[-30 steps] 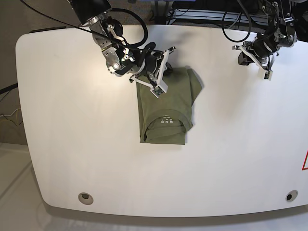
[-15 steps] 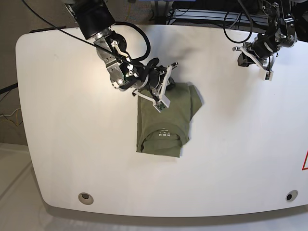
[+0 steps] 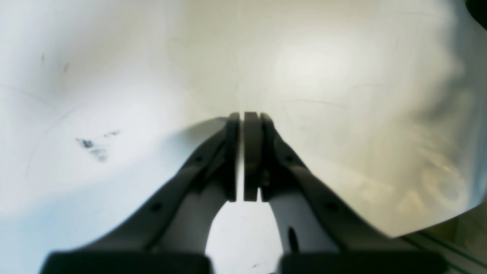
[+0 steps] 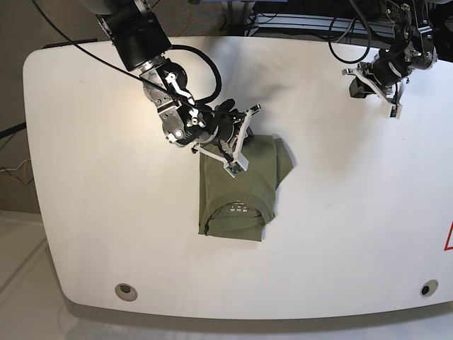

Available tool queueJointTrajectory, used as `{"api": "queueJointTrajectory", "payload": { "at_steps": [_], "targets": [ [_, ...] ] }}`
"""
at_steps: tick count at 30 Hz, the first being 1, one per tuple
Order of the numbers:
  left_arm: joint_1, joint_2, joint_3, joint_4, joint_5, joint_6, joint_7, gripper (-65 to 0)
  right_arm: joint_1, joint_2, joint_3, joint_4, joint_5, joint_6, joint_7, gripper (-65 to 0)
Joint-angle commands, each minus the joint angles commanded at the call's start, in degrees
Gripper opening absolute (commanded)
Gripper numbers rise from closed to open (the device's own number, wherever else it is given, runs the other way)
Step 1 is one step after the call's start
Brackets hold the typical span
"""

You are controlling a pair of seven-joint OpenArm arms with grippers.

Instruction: Fold the T-shirt properly

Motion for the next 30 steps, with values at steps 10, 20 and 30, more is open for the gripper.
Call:
{"api": "queueJointTrajectory", "payload": {
  "at_steps": [10, 20, 30],
  "targets": [
    [-0.44, -0.70, -0.79, 1.67, -0.09, -0.09, 0.18, -64.1, -2.46, 1.58, 0.09, 12.84, 0.00, -0.53, -0.35, -65.0],
    [1.32, -0.97, -7.21, 8.26, -0.18, -0.09, 0.44, -64.1, -5.36, 1.93, 8.53, 19.69, -0.44, -0.62, -5.71, -65.0],
    [5.19, -1.85, -20.31, 10.29, 0.00, -5.10, 1.85, -64.1, -15.38, 11.08, 29.98, 25.05, -0.44, -0.26, -5.89, -65.0]
  ]
}}
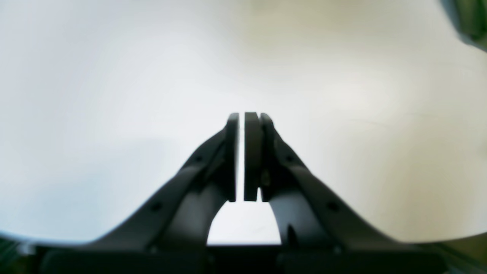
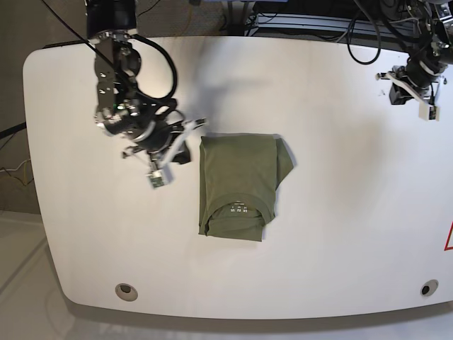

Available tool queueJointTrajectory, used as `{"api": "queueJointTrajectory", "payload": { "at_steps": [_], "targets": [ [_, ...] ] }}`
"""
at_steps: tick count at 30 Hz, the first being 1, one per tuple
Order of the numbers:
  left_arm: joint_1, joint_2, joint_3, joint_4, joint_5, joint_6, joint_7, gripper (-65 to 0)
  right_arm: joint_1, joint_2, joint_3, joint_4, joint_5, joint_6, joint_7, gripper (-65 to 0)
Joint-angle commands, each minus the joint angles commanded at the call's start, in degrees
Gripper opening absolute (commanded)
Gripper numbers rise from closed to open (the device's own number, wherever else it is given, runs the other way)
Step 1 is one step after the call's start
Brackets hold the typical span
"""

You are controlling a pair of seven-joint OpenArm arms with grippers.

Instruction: Fold the T-shirt properly

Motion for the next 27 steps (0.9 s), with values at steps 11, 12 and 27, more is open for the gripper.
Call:
{"api": "queueJointTrajectory", "payload": {
  "at_steps": [11, 12, 27],
  "targets": [
    [10.29, 1.23, -10.55, -0.44, 0.18, -4.40, 0.35, -64.1, -16.79, 8.35, 18.55, 0.18, 0.00, 0.35, 0.18, -65.0],
    [11.43, 1.85, -11.08, -0.44, 0.53, -4.48, 0.35, -64.1, -18.73, 8.44, 20.84, 0.18, 0.00, 0.35, 0.26, -65.0],
    [12.75, 11.52, -0.53, -3.52, 27.96, -14.07, 0.00, -64.1, -40.79, 1.58, 37.80, -2.29, -5.89, 0.44, 12.57, -65.0]
  ]
}}
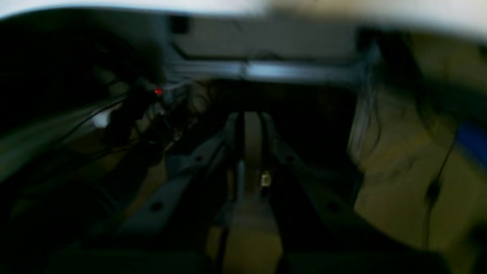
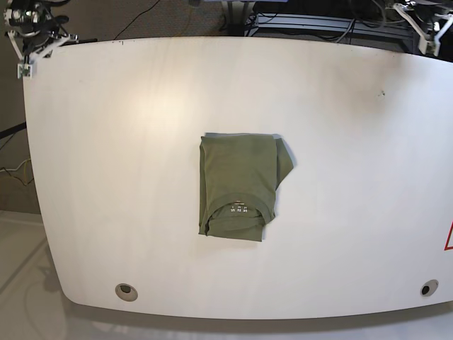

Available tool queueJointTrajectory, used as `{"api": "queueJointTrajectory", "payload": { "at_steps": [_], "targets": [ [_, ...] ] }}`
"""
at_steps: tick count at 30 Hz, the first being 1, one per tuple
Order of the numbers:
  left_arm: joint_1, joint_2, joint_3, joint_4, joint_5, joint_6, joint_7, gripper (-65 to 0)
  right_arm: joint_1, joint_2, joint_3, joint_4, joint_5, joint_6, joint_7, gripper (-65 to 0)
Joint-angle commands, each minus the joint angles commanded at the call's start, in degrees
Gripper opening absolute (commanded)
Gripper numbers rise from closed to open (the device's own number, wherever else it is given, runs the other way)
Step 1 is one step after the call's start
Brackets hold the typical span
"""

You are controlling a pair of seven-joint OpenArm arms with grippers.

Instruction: Fold the T-shirt properly

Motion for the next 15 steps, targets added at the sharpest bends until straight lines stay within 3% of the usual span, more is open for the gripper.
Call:
{"api": "queueJointTrajectory", "payload": {
  "at_steps": [2, 5, 7, 10, 11, 15],
  "targets": [
    [-1.67, 0.53, 2.99, -2.37, 4.75, -1.45, 0.00, -64.1, -0.35, -1.67, -0.09, -2.29, -3.87, 0.00, 1.32, -65.0],
    [-3.43, 1.14, 7.21, -7.38, 10.64, -1.45, -0.44, -64.1, -0.09, -4.31, -0.35, -7.47, -9.58, 0.70, 3.25, -65.0],
    [-4.66, 1.58, 9.93, -11.43, 13.89, -1.45, -2.11, -64.1, 1.05, -6.42, -0.88, -12.22, -13.54, 3.08, 5.27, -65.0],
    [-6.77, 2.37, 13.27, -17.05, 17.85, -1.45, -6.68, -64.1, 3.87, -8.79, -1.76, -19.43, -19.08, 8.18, 9.05, -65.0],
    [-7.74, 2.81, 14.86, -20.22, 19.96, -1.45, -9.05, -64.1, 5.10, -9.67, -2.11, -23.38, -22.07, 10.64, 10.73, -65.0],
    [-11.08, 3.34, 18.99, -30.68, 25.23, -1.45, -15.03, -64.1, 10.81, -12.57, -2.11, -34.37, -29.89, 16.18, 14.59, -65.0]
  ]
}}
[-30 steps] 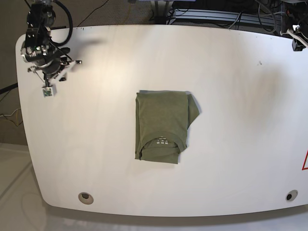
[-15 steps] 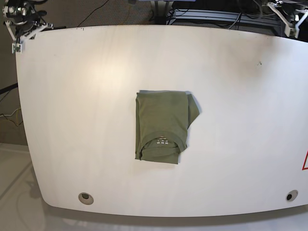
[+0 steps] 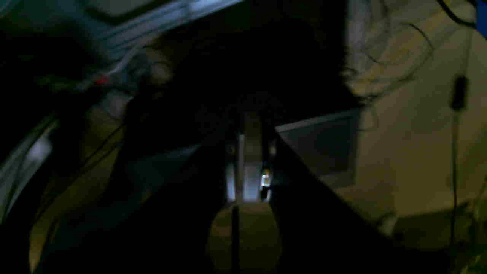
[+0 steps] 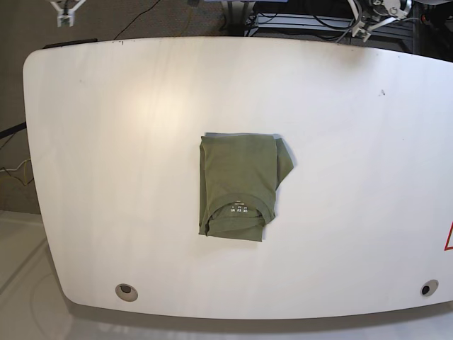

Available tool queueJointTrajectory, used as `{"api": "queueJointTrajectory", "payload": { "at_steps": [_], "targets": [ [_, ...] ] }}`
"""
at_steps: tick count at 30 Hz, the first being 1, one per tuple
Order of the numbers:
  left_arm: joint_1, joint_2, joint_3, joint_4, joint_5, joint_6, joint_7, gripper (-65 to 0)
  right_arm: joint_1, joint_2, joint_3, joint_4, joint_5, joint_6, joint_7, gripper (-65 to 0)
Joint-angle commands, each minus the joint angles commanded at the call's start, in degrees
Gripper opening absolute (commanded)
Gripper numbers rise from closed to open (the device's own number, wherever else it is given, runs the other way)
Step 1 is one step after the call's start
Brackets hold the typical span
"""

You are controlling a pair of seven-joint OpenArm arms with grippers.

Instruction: Fold the T-shirt properly

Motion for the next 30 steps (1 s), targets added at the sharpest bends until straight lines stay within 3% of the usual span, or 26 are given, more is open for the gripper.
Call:
{"api": "queueJointTrajectory", "payload": {
  "at_steps": [1, 4, 9, 13, 18, 20, 21, 23, 26, 29, 30],
  "targets": [
    [-1.23, 0.09, 1.14, -3.52, 1.41, 0.00, -1.49, -64.1, 1.76, -0.62, 0.00, -3.43, -2.37, 1.32, 1.05, -65.0],
    [-5.27, 0.18, 3.25, -13.54, 4.40, 0.00, -5.45, -64.1, 6.15, -1.85, 0.09, -12.57, -8.26, 3.16, 4.48, -65.0],
    [-13.36, 0.18, 5.10, -34.64, 7.47, 0.40, -14.15, -64.1, 14.86, -2.37, 0.18, -31.12, -16.26, 3.52, 10.90, -65.0],
    [-19.96, 0.09, 6.07, -50.64, 9.67, 5.23, -21.89, -64.1, 21.54, -0.97, 0.18, -46.77, -19.52, 3.43, 16.62, -65.0],
    [-26.64, 0.00, 6.51, -67.52, 12.31, 15.60, -31.56, -64.1, 28.31, 1.41, 0.18, -64.70, -21.63, 3.08, 24.62, -65.0],
    [-27.87, 0.00, 6.51, -70.59, 12.75, 19.65, -33.49, -64.1, 29.71, 1.58, 0.00, -67.96, -22.42, 1.58, 26.73, -65.0],
    [-28.40, 0.00, 6.51, -71.38, 13.01, 21.85, -34.29, -64.1, 30.07, 1.58, -0.09, -68.92, -23.12, 0.00, 27.43, -65.0],
    [-28.48, 0.26, 6.59, -71.47, 13.19, 24.22, -34.73, -64.1, 30.33, 1.41, -0.09, -69.10, -24.26, -2.64, 27.69, -65.0],
    [-28.40, 1.23, 6.59, -71.30, 13.80, 27.30, -34.99, -64.1, 30.42, 0.09, -0.09, -69.01, -27.08, -8.09, 27.87, -65.0],
    [-28.22, 2.20, 6.59, -69.63, 13.80, 29.76, -35.25, -64.1, 30.51, -1.14, -0.18, -67.60, -29.71, -11.96, 27.87, -65.0],
    [-28.13, 2.29, 6.59, -69.45, 13.80, 30.11, -35.43, -64.1, 30.51, -1.41, -0.18, -67.25, -30.07, -12.40, 27.78, -65.0]
  ]
}}
